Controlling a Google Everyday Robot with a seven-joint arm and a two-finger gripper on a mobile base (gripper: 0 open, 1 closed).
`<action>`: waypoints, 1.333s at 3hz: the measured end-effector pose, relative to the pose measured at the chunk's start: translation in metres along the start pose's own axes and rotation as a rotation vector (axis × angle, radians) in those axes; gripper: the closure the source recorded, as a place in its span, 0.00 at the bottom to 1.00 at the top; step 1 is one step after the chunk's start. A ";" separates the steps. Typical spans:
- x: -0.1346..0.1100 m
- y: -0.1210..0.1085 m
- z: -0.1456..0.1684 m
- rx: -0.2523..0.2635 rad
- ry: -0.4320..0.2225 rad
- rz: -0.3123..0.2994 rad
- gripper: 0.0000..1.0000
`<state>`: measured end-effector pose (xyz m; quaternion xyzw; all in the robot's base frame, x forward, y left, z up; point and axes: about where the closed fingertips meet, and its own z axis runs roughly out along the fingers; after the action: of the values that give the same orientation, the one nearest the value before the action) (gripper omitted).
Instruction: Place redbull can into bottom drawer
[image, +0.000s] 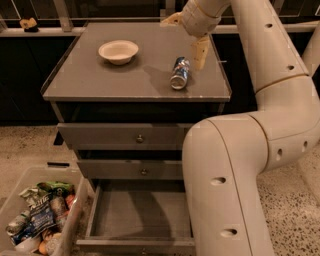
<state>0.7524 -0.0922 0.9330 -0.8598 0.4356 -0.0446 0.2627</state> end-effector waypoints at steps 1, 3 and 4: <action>0.003 -0.005 0.004 0.019 0.004 -0.069 0.00; -0.001 -0.009 0.018 0.002 0.001 -0.097 0.00; -0.010 -0.011 0.044 -0.089 0.033 -0.177 0.00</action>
Offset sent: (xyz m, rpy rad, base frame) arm 0.0046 0.0021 -0.0016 -0.0162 -0.0383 0.0570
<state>0.7679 -0.0612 0.9020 -0.9049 0.3637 -0.0624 0.2122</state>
